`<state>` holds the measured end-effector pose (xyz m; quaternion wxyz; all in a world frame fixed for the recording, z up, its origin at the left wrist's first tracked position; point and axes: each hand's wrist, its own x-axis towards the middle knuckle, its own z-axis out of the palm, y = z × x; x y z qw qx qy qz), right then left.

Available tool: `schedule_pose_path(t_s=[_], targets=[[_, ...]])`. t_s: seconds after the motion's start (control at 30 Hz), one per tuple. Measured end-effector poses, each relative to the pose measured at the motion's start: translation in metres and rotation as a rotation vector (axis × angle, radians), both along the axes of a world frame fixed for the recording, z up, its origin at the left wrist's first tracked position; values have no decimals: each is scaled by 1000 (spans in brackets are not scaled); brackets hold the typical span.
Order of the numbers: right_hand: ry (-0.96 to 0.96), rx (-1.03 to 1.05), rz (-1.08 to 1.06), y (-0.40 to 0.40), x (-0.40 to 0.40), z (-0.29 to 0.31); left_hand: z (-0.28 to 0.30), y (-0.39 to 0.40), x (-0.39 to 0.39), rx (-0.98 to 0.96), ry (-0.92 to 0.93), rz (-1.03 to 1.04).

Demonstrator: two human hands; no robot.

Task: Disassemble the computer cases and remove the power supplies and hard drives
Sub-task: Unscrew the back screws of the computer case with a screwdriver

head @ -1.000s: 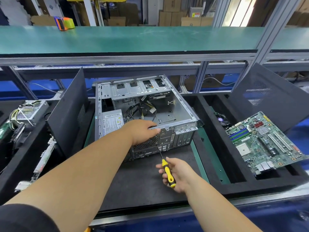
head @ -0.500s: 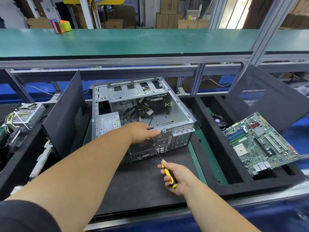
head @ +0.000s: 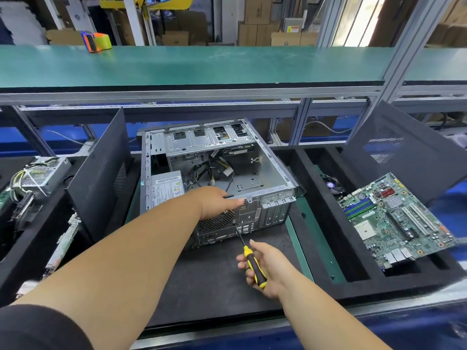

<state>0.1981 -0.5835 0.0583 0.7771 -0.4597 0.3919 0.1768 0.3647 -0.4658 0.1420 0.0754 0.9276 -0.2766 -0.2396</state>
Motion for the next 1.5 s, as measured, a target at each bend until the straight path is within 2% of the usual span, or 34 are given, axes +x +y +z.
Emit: schedule_pose_path(t_s=[0.2,1.07,1.13,1.2,1.33,1.37,1.43,1.5], targets=[[38,-53,32,-1,0,3,0,0,0,4,-4,-11],[112,-10,-48,8,5,-2,6,0,-5,36,-10,-10],[99,-80,-47,10,7,-5,4,0,-4,35,-9,-8],[49,-257,-9,12,9,-6,3,0,-3,35,-12,-7],[-25,-911,128,8,3,-8,2,-1,-1,38,-13,-18],[-38,-1017,175,7,2,-9,2,-1,-1,35,-11,-17],[-59,-1010,216,5,2,-8,1,-1,0,30,-11,-14],[-52,-778,182,4,5,-6,0,-1,1,33,-17,-17]])
